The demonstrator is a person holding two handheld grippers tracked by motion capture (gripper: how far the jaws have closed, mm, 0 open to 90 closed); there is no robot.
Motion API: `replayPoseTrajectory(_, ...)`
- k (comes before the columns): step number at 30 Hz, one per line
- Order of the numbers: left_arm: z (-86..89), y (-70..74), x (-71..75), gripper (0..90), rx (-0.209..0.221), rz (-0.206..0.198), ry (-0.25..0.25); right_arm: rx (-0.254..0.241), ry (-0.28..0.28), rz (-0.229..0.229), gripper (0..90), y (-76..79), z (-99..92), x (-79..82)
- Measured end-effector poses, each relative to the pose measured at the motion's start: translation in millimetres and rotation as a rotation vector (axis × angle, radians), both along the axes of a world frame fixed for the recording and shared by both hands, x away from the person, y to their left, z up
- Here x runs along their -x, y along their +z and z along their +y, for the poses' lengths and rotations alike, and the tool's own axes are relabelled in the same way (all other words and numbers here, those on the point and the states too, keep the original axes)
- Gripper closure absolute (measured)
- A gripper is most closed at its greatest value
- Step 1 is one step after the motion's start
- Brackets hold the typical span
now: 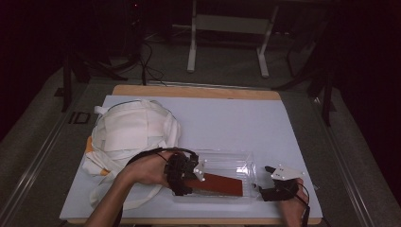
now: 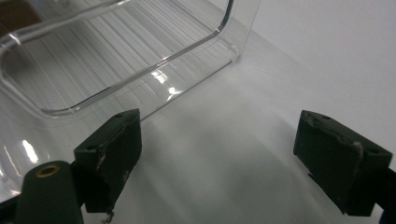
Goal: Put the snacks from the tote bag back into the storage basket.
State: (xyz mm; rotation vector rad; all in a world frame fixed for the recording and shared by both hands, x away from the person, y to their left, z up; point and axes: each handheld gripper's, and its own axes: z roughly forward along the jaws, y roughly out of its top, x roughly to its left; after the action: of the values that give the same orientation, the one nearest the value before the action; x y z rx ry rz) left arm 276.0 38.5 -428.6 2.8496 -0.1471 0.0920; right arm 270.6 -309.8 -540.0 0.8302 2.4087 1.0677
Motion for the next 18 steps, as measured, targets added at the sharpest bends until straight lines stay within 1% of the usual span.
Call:
replayPoseTrajectory(5,-4.7,-4.0,-0.6,42.0,-0.011,0.011,-0.002,-0.001,0.0,0.0,15.1,0.0,0.0,-0.1)
replayPoseTrajectory(8,-5.2,-4.4,-1.2,40.7,0.001,0.026,-0.005,0.0,0.0,0.0,15.1,0.0,0.0,-0.1)
replayPoseTrajectory(10,-4.9,-4.2,-1.7,40.3,0.006,0.034,0.005,0.0,0.0,0.0,15.1,0.0,0.0,-0.1)
replayPoseTrajectory(13,-5.2,-4.0,-1.5,39.8,0.001,0.037,0.017,-0.001,0.0,0.0,15.1,0.0,0.0,-0.1)
replayPoseTrajectory(16,-5.4,-3.8,-2.4,39.5,-0.003,0.051,0.035,0.0,0.0,0.0,15.1,0.0,0.0,-0.1)
replayPoseTrajectory(18,-4.7,-3.4,-3.5,38.9,0.005,0.064,0.045,-0.001,0.0,0.0,15.1,0.0,0.0,-0.1)
